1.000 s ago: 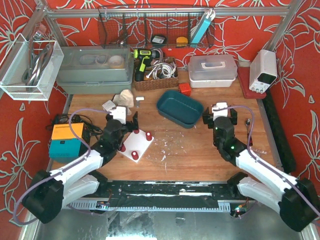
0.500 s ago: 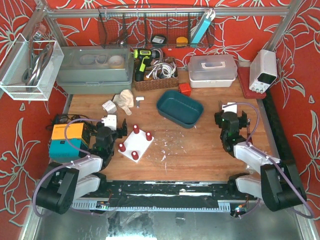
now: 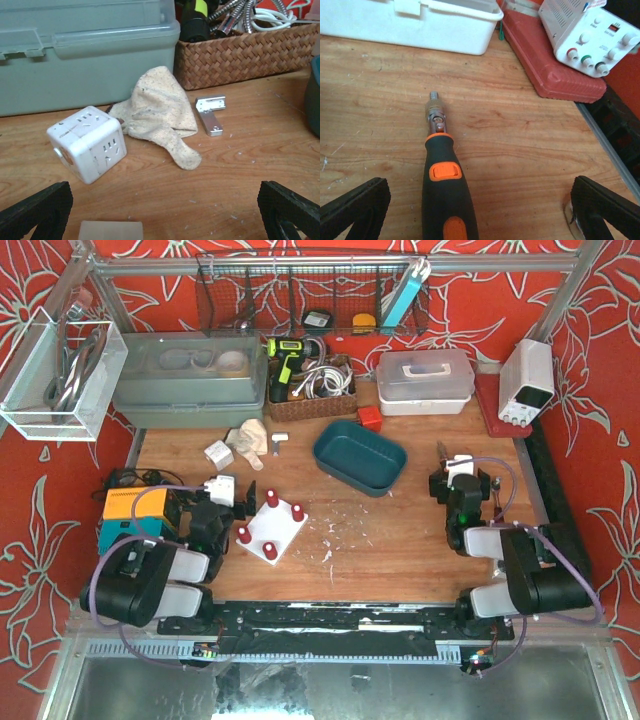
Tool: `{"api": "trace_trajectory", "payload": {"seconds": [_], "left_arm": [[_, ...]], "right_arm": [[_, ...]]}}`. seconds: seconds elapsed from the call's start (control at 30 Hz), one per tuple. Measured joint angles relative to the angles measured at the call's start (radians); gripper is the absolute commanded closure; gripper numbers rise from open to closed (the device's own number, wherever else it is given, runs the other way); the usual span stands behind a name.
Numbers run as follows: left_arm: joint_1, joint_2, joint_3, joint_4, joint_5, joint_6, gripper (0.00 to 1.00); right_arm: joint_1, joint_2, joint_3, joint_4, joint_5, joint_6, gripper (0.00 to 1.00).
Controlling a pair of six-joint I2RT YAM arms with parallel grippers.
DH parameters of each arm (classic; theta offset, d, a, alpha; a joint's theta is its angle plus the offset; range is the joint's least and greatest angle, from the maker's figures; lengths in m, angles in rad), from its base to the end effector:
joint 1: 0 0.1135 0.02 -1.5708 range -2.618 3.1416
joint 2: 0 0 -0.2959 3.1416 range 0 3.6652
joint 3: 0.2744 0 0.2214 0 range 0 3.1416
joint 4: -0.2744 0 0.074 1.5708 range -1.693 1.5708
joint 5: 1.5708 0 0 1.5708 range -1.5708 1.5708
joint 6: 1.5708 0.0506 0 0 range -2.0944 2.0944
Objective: Install the large spring
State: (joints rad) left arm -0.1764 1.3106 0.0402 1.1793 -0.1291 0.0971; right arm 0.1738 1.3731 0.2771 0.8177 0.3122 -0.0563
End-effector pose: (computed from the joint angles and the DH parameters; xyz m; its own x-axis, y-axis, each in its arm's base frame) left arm 0.1861 -0.0266 0.2023 -0.0845 0.1127 -0.9900 0.0563 0.9925 0.1082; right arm 0.2293 0.0245 0.2080 -0.2773 -0.1030 -0.9553 0.1109 0.9842 -0.1383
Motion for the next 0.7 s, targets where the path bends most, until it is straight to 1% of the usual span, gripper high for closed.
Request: {"api": "trace_trajectory", "payload": {"seconds": [0.13,0.23,0.37,0.7], "left_arm": [[0.032,0.067,0.006,0.065,0.012,-0.013,0.00],[0.066,0.103,0.042,0.048,0.030,-0.032,0.00],[0.084,0.106,0.061,0.051,0.045,-0.047,0.00],[0.084,0.106,0.061,0.048,0.057,-0.056,0.00]], "right_arm": [[-0.006,0.047,0.000,0.026,-0.023,0.001,0.01],[-0.008,0.047,0.000,0.036,-0.030,0.002,0.01],[-0.009,0.047,0.000,0.044,-0.034,0.003,0.01],[-0.009,0.047,0.000,0.048,-0.043,0.003,0.01]]}}
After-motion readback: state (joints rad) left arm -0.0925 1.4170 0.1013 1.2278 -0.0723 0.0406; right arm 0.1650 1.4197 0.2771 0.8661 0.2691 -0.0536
